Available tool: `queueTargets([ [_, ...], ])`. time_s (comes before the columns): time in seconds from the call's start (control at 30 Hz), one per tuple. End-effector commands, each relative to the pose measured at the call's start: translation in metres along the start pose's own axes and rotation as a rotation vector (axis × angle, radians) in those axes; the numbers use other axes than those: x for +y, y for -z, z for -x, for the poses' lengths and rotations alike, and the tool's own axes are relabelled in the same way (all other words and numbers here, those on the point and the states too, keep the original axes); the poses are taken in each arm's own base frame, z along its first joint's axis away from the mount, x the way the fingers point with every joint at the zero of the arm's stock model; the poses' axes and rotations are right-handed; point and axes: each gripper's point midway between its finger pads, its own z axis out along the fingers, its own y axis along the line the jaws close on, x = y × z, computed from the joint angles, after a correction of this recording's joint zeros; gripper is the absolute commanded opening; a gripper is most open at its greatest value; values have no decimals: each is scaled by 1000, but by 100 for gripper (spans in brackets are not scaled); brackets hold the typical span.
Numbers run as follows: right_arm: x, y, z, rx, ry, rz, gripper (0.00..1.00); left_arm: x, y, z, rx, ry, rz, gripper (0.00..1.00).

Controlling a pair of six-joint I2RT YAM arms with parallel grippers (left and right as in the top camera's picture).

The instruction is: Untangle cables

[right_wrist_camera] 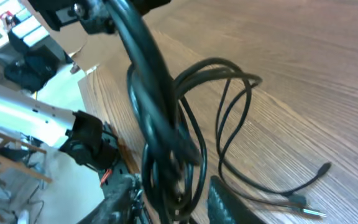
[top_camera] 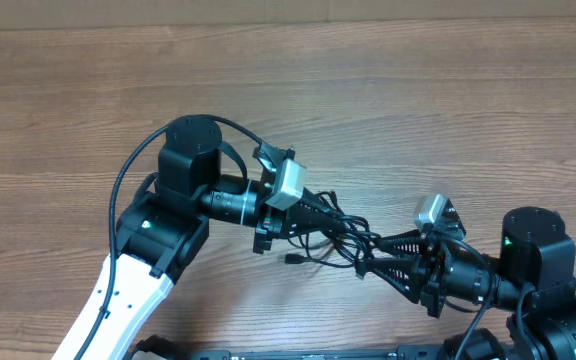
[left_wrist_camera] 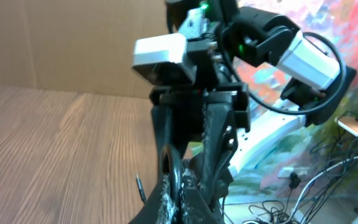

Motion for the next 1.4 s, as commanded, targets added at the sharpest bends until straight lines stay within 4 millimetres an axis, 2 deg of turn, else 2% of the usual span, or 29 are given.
queueTargets([
  [0.0, 6, 4, 8, -21, 28, 11, 37, -10, -8, 5, -2, 17, -43, 4],
  [0.13, 8, 4, 8, -21, 27, 23, 35, -5, -13, 5, 3, 28, -8, 4],
  [0.2, 9, 4, 7, -18, 24, 25, 18, -4, -14, 8, -3, 34, 2, 4],
  [0.23, 9, 4, 6, -16, 22, 26, 4, -3, -14, 10, -7, 35, 4, 4],
  [0.43, 9, 4, 4, -7, 11, 27, 4, 5, -13, 11, -10, 38, 50, 4],
  [0.47, 9, 4, 4, -7, 12, 26, 4, 8, -13, 8, -3, 54, 69, 8],
  [0.5, 9, 4, 4, -10, 15, 26, 4, 10, -13, 6, 3, 71, 85, 25],
  [0.53, 9, 4, 5, -10, 15, 26, 4, 11, -13, 3, 9, 83, 88, 37],
  [0.67, 9, 4, 6, -17, 22, 26, 4, 10, -13, -4, 27, 121, 87, 68],
  [0.7, 9, 4, 8, -21, 21, 26, 4, 10, -13, -5, 31, 117, 87, 73],
  [0.9, 25, 6, 17, -59, 42, 119, 4, 8, -13, -9, 42, 114, 78, 77],
  [1.07, 26, 6, 22, -72, 22, 127, 4, 1, -19, -10, 48, 109, 50, 78],
  [1.2, 26, 6, 22, -71, -2, 130, 4, -12, -32, -11, 62, 50, 1, 79],
  [1.37, 27, 6, 22, -71, -2, 132, 4, -11, -41, -15, 81, 40, 30, 75],
])
